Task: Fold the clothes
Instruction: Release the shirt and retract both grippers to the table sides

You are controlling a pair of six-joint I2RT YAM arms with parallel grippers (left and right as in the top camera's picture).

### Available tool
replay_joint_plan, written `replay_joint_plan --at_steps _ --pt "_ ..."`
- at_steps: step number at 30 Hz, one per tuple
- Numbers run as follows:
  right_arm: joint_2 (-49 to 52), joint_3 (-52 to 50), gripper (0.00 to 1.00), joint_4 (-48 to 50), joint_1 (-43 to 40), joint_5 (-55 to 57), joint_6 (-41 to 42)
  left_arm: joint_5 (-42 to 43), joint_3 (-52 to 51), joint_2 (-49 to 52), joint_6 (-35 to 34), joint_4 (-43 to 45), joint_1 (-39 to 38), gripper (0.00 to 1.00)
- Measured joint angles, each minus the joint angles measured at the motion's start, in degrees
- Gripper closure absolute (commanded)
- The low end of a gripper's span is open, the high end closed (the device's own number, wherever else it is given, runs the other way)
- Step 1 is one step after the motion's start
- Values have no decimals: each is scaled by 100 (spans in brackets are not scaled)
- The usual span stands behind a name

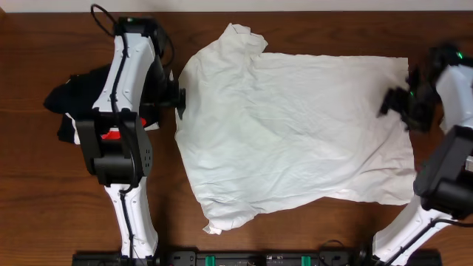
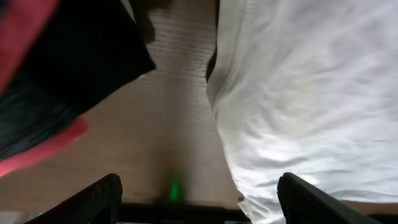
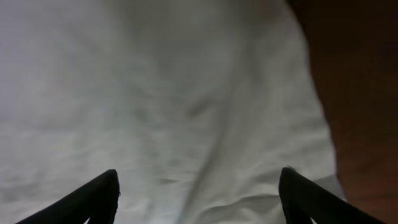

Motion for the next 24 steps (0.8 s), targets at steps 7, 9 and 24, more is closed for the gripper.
replay_joint_plan --at_steps 7,9,24 --pt "2 -778 28 367 -765 59 74 31 -680 2 -11 579 0 18" --pt "2 -1010 30 575 -855 17 90 28 -723 4 -11 643 0 18" --pt "-267 -1932 85 1071 -1071 573 767 31 -728 4 -9 682 0 18"
